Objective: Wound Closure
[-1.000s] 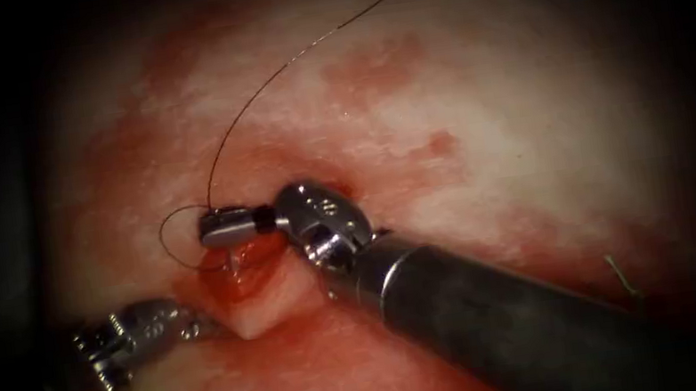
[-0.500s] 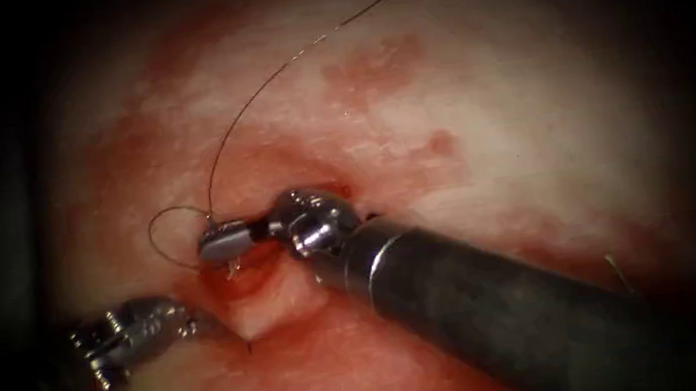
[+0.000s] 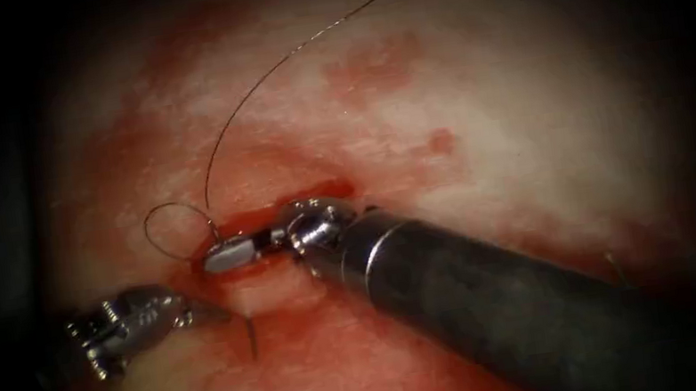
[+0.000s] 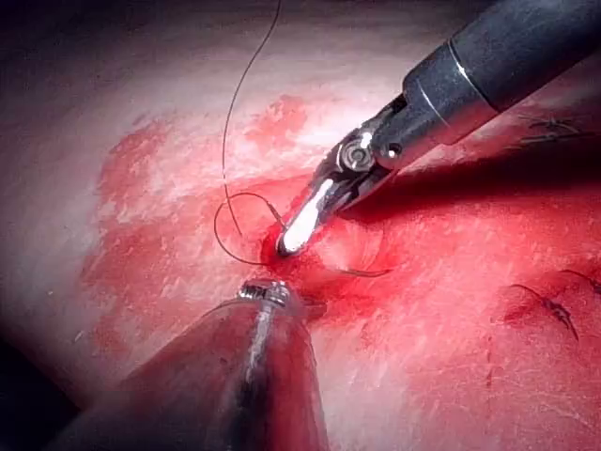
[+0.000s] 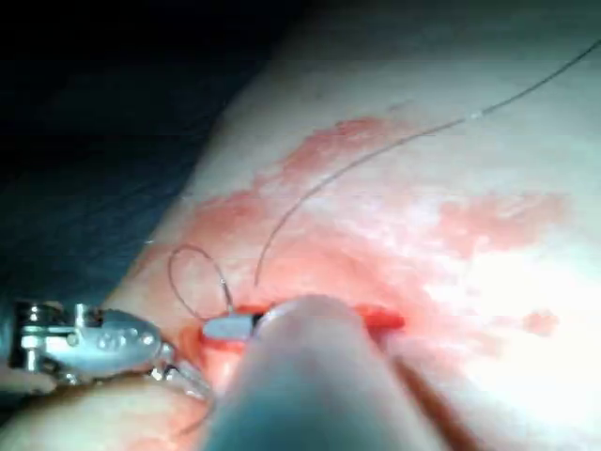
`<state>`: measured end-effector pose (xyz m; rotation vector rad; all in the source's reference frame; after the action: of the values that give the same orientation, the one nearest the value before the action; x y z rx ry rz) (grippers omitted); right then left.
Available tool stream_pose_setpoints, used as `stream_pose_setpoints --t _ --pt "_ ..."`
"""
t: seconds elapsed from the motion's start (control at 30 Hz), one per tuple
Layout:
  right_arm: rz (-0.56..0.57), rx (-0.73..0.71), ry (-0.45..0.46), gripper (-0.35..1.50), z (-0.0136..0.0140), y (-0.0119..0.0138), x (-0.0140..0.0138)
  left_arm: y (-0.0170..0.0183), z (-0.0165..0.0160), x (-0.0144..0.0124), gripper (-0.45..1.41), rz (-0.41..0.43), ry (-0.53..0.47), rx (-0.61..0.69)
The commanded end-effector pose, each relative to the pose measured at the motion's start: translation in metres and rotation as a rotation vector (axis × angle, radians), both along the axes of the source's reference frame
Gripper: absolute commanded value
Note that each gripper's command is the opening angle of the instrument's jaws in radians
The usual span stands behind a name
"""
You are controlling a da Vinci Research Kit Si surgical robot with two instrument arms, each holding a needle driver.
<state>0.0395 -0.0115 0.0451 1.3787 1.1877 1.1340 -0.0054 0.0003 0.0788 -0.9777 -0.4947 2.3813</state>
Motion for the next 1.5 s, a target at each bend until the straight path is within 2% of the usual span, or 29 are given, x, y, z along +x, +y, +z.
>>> stream_pose_setpoints --t 0.03,0.1,0.17,0.23,0.33,0.37,0.43,0.6,0.7,0.87,1.13,1.37,1.4,1.43,1.47,1.5 --pt "0.017 0.025 0.016 0.59 0.0003 0.001 0.0006 -0.0001 0.0006 -0.0005 -0.45 0.001 -0.001 0.0" --pt "0.031 0.035 0.03 1.03 0.0002 0.001 0.0007 -0.0002 0.0005 -0.0005 -0.45 0.001 -0.001 0.0" --pt "0.058 0.043 0.057 1.23 -0.0001 0.0012 0.0007 -0.0003 0.0003 -0.0006 -0.45 -0.006 -0.005 -0.003" --pt "0.08 0.027 0.073 1.3 -0.0003 0.0015 0.0006 -0.0004 0.0 -0.0007 -0.45 -0.02 -0.014 -0.009" --pt "0.118 -0.078 0.053 1.3 -0.0005 0.0021 -0.0001 -0.0005 -0.0009 -0.001 -0.45 -0.045 -0.052 -0.059" --pt "0.132 -0.144 0.047 1.26 -0.0005 0.0026 -0.0007 -0.0006 -0.0017 -0.0012 -0.4 -0.053 -0.082 -0.114" --pt "0.147 -0.179 0.038 1.26 -0.0005 0.0035 -0.0015 -0.0005 -0.0025 -0.0013 -0.27 -0.066 -0.106 -0.157" --pt "0.173 -0.294 0.006 1.3 -0.0003 0.0058 -0.0035 -0.0003 -0.0043 -0.0014 -0.08 -0.058 -0.152 -0.283" --pt "0.224 -0.414 -0.076 1.3 0.0001 0.0075 -0.005 -0.0007 -0.0053 -0.0018 0.02 -0.059 -0.202 -0.35" --pt "0.26 -0.48 -0.154 1.3 0.0009 0.0084 -0.0063 -0.0009 -0.0056 -0.003 0.1 -0.042 -0.231 -0.407" --pt "0.262 -0.487 -0.158 1.3 0.0012 0.0079 -0.0063 0.0 -0.0043 -0.0036 0.15 -0.043 -0.241 -0.423" --pt "0.262 -0.498 -0.155 1.3 0.0018 0.0069 -0.0056 0.0011 -0.0028 -0.0036 0.14 -0.046 -0.234 -0.426" --pt "0.263 -0.499 -0.155 1.3 0.0019 0.0068 -0.0055 0.0013 -0.0026 -0.0038 0.05 -0.046 -0.234 -0.426" --pt "0.262 -0.5 -0.153 1.3 0.0019 0.0067 -0.0055 0.0014 -0.0025 -0.0039 -0.13 -0.046 -0.235 -0.426" --pt "0.262 -0.501 -0.153 1.3 0.0019 0.0067 -0.0054 0.0014 -0.0024 -0.004 -0.42 -0.047 -0.235 -0.426" --pt "0.262 -0.501 -0.153 1.28 0.002 0.0065 -0.0054 0.0015 -0.0023 -0.0041 -0.45 -0.045 -0.24 -0.425"
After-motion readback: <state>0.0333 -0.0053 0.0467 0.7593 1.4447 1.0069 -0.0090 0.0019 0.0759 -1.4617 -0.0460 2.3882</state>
